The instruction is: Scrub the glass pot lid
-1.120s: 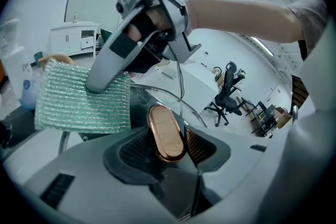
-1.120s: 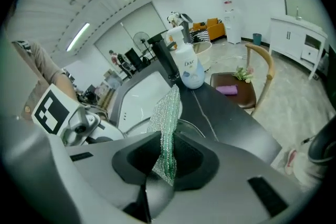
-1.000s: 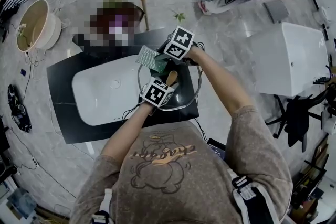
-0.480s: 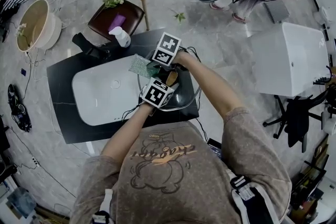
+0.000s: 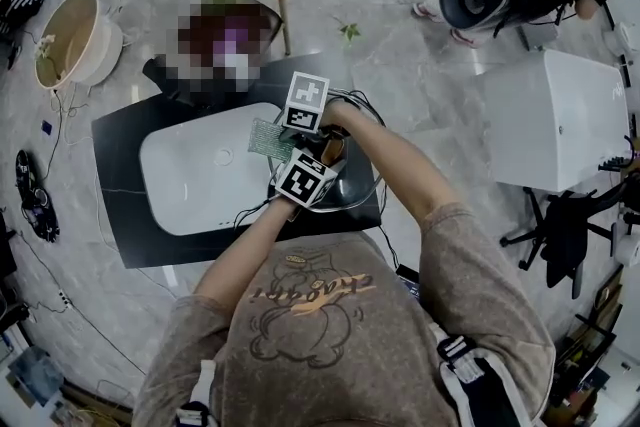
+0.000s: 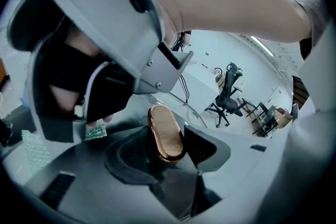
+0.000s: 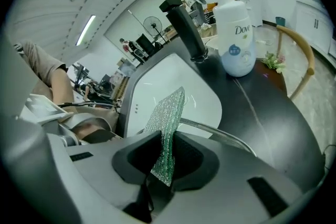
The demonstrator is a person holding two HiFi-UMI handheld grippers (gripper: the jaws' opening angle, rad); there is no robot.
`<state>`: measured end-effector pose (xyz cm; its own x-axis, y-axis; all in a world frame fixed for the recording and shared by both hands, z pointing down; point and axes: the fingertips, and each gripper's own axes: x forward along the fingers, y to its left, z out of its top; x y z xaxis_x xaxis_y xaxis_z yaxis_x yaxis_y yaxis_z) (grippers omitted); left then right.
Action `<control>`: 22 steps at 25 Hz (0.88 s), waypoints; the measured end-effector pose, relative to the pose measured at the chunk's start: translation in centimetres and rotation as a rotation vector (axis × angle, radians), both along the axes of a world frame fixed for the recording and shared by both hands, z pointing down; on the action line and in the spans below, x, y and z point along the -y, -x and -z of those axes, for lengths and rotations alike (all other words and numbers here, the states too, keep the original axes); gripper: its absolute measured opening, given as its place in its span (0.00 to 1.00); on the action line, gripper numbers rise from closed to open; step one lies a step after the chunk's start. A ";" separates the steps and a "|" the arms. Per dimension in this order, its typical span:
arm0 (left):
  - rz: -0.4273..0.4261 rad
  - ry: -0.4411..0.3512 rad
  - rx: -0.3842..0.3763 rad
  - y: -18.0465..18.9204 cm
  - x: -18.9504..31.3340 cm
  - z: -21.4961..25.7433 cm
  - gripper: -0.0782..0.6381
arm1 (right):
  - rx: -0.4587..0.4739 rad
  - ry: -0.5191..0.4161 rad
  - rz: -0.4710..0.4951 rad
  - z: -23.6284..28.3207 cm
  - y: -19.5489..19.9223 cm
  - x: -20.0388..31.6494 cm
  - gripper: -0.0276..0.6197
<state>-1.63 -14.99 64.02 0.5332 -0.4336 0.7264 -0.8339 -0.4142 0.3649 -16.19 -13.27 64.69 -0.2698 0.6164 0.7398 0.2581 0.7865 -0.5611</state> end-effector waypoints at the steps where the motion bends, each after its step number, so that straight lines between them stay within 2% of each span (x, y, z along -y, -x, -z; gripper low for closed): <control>1: 0.000 -0.001 0.000 0.0 0.0 0.0 0.40 | -0.005 -0.008 0.010 -0.1 0.0 0.0 0.18; 10: 0.002 -0.002 0.003 -0.3 -0.1 0.3 0.40 | -0.025 -0.095 0.062 -0.2 0.0 0.1 0.18; 22: 0.003 0.003 0.008 -0.1 -0.2 -0.2 0.40 | -0.045 -0.174 -0.127 -0.8 -0.5 5.9 0.18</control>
